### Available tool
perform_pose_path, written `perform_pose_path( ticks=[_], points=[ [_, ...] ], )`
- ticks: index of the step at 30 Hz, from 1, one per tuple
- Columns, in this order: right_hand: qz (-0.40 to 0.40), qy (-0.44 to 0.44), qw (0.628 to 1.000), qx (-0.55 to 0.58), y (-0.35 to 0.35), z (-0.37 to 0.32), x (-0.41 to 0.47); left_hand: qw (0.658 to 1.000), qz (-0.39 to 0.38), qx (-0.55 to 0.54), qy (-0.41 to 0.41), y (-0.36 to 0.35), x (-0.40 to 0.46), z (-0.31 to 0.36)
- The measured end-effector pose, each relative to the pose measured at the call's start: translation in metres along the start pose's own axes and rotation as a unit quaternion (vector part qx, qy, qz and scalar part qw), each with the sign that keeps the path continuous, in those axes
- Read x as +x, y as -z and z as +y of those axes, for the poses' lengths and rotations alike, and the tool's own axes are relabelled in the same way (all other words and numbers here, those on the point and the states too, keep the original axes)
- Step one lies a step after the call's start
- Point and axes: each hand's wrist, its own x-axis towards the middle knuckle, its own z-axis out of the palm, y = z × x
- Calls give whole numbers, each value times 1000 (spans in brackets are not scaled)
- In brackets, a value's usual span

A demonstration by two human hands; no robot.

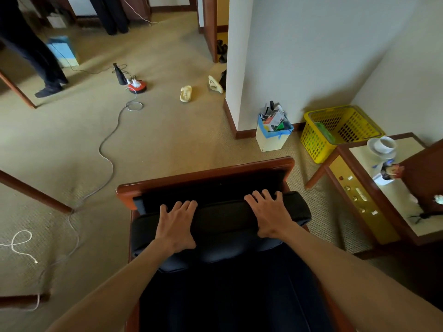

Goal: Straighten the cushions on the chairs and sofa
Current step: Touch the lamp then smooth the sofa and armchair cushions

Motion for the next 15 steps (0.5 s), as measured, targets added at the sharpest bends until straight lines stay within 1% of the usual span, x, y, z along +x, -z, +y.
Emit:
perform_pose_path(
  ticks=[3,6,9,13,15],
  points=[
    [13,-1,1000,-4,-7,0,-8,1000,22,15,-17,-4,-6,4],
    [15,-10,1000,6,-10,-4,-6,1000,9,17,-15,-8,-2,1],
    [1,-17,999,27,-9,-9,5,1000,-4,18,-1,-12,3,-8],
    [12,-62,995,79,-16,-15,12,999,-29,22,27,-14,16,-15],
    [20,-72,994,83,-23,-14,14,998,-44,21,40,-14,24,-16]
  ],
)
